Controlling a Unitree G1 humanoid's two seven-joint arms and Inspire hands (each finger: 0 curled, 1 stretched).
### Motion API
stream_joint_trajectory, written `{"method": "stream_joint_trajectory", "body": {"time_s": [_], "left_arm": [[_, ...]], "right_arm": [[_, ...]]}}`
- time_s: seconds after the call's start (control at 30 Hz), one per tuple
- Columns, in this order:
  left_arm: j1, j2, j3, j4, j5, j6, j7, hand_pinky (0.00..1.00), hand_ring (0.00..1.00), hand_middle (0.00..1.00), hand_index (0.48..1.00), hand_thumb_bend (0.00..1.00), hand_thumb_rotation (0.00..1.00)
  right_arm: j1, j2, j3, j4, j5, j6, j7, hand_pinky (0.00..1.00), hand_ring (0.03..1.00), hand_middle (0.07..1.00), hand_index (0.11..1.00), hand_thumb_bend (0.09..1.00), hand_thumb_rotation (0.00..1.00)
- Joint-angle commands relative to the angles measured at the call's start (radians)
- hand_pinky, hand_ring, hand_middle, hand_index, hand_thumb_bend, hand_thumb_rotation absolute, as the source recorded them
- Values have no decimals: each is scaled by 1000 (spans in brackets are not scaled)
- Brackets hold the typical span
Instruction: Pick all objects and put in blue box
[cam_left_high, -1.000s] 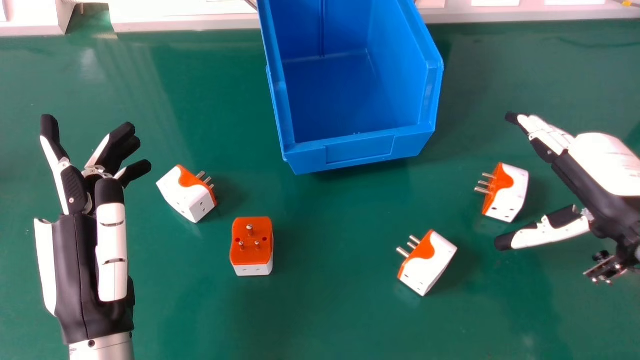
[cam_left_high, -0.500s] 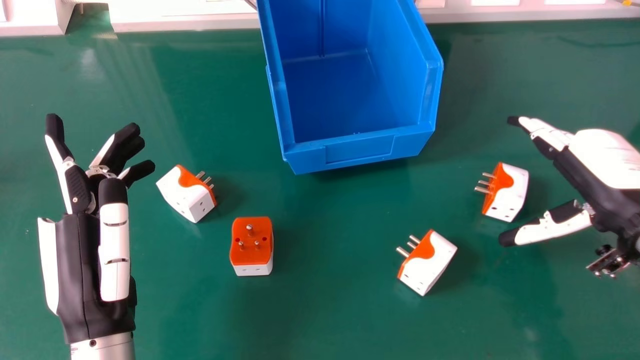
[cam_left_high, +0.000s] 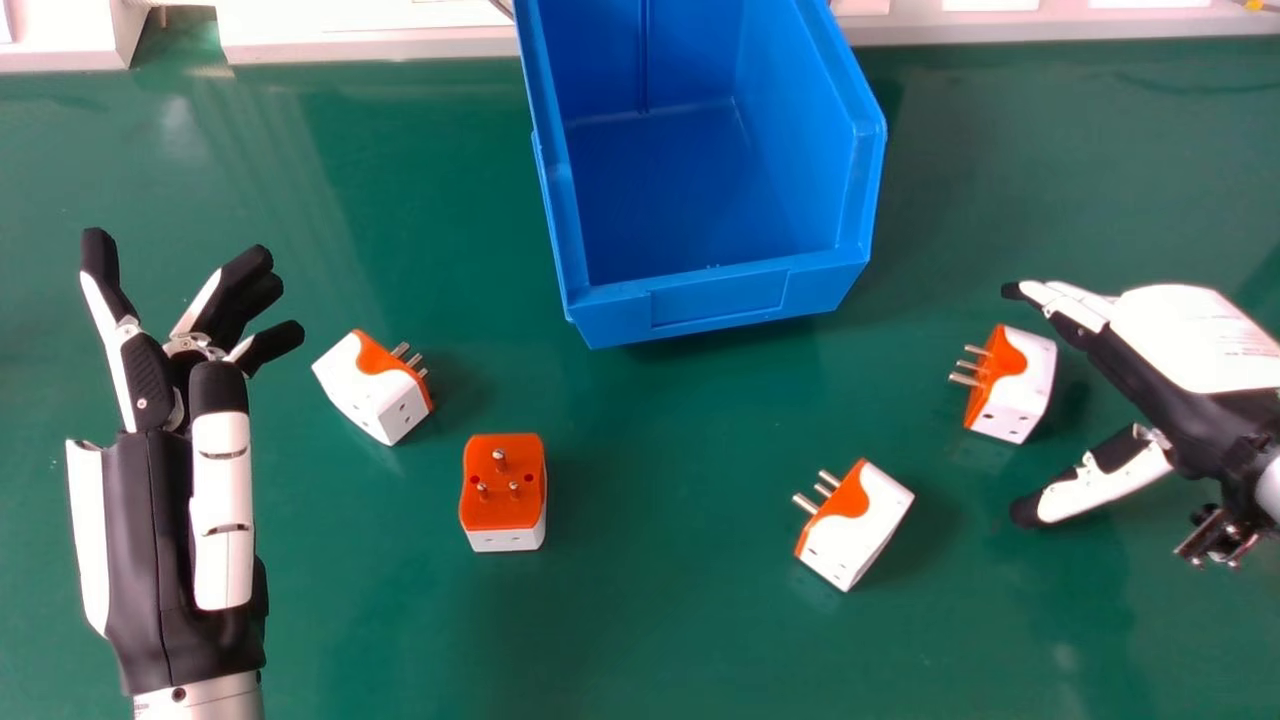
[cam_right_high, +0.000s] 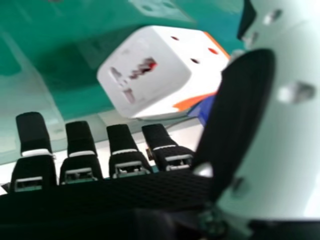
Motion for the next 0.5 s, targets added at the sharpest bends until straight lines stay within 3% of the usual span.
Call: {"method": "stream_joint_trajectory", "body": {"time_s": [0.0, 0.13, 0.27, 0.47], "left_arm": [[3, 3, -1, -21, -5, -7, 2, 755, 832, 842, 806, 448, 909], [0, 4, 1, -15, -11, -13, -1, 753, 827, 837, 804, 444, 912], [-9, 5, 6, 0, -7, -21, 1, 747, 823, 835, 801, 450, 911], [-8, 4, 4, -5, -3, -17, 2, 744, 822, 835, 801, 448, 911]], "right_arm": [[-40, -1, 11, 3, -6, 4, -16, 783, 903, 944, 944, 1000, 371], [-55, -1, 36, 20, -23, -2, -32, 779, 907, 943, 938, 1000, 372], [-74, -4, 62, 38, -39, -4, -54, 769, 900, 942, 935, 1000, 375], [-101, 1, 100, 64, -71, 10, -99, 750, 892, 934, 923, 1000, 372]]}}
